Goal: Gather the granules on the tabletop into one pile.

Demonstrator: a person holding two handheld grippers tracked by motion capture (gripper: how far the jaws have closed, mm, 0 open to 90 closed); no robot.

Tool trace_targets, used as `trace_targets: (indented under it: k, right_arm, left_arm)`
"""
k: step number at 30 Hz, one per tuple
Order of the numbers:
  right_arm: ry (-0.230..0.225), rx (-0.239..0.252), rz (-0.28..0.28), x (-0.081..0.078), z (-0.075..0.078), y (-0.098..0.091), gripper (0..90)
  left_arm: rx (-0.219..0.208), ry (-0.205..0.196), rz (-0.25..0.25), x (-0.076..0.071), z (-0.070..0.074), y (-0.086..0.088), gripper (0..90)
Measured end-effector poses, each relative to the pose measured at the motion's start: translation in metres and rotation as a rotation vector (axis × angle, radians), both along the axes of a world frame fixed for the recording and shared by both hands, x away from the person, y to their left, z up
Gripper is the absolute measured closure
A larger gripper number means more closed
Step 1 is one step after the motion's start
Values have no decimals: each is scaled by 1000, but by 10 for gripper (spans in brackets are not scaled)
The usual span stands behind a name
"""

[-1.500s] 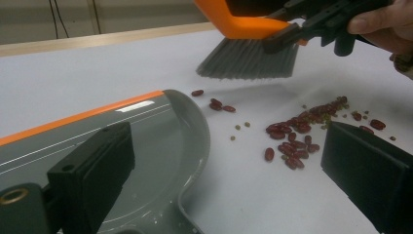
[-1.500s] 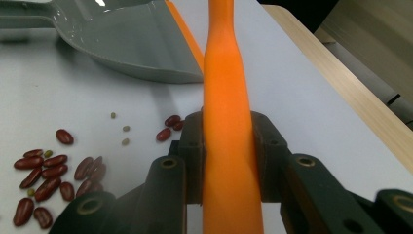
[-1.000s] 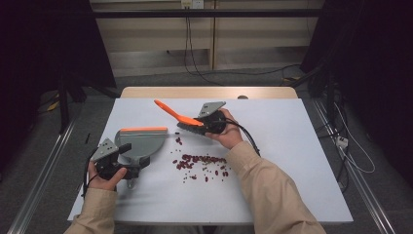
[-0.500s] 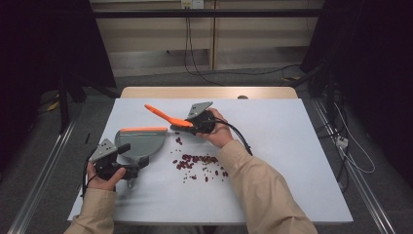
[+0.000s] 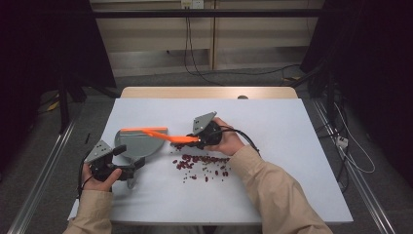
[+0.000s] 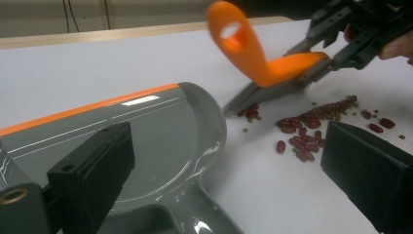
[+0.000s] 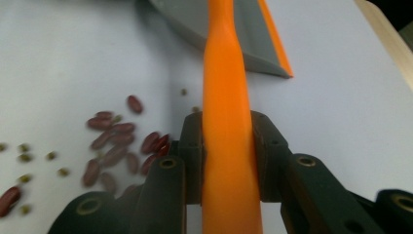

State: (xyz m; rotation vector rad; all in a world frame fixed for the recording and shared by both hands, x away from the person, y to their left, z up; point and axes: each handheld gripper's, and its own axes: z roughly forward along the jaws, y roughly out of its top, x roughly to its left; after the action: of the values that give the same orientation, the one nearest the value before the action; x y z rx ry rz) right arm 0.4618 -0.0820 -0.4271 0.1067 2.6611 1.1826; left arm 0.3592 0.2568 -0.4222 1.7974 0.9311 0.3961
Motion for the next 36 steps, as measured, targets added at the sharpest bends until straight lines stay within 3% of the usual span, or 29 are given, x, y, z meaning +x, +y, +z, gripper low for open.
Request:
trace_targets:
  k: [9, 13, 19, 25, 29, 32, 36]
  right_arm:
    - [9, -11, 56, -23, 3, -15, 710]
    - [16, 24, 26, -27, 4, -24, 711]
    - [-2, 105, -52, -16, 11, -27, 713]
    - [-19, 69, -36, -3, 11, 0, 713]
    - [6, 34, 22, -6, 3, 19, 712]
    - [1, 19, 49, -13, 3, 19, 712]
    - [34, 28, 71, -19, 3, 7, 711]
  left_arm:
    - [10, -3, -12, 0, 0, -3, 54]
    - [8, -4, -24, 0, -1, -5, 54]
    - [5, -9, -47, -1, 0, -9, 53]
    - [4, -7, -53, 1, -1, -9, 52]
    - [4, -11, -58, 1, -1, -8, 52]
    - [2, -3, -56, 0, -2, -6, 51]
    - [-3, 3, -53, 1, -3, -4, 51]
